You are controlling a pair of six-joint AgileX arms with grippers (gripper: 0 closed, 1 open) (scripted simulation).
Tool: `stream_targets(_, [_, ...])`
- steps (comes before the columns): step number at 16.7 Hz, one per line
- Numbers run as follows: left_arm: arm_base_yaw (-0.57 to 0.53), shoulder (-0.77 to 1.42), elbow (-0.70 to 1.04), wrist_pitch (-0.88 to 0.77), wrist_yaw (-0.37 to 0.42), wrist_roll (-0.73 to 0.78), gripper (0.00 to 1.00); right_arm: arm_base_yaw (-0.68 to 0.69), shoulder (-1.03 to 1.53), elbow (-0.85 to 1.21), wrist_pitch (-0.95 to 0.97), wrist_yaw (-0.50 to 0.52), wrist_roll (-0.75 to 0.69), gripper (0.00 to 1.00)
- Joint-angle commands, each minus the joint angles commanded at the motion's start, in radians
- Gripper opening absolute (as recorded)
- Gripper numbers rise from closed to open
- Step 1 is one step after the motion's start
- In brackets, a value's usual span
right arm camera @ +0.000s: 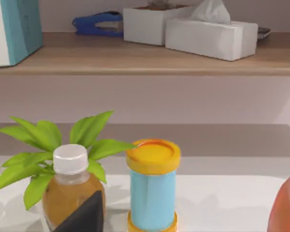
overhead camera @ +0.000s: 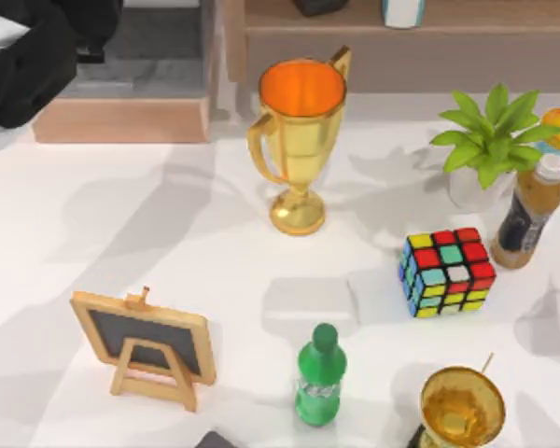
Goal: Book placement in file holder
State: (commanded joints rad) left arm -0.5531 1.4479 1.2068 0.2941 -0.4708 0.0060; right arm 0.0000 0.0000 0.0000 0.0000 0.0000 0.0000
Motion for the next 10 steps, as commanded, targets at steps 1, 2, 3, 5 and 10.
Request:
stream_targets(1, [-0.037,0.115,0.09,0.022,-0.035,0.001,1.0,0.0,0.0,0.0,0.0,0.0,0.0,1.0])
stream_targets(2, [-0.072,0.228,0.178,0.043,-0.069,0.001,1.0,0.0,0.0,0.0,0.0,0.0,0.0,1.0])
stream_targets(3, [-0.105,0.337,0.263,0.063,-0.101,0.002,1.0,0.0,0.0,0.0,0.0,0.0,0.0,1.0])
stream_targets(5, [-0.162,0.541,0.421,0.101,-0.162,0.003,1.0,0.0,0.0,0.0,0.0,0.0,0.0,1.0])
stream_targets(10, [-0.255,0.921,0.718,0.173,-0.277,0.005,1.0,0.0,0.0,0.0,0.0,0.0,0.0,1.0])
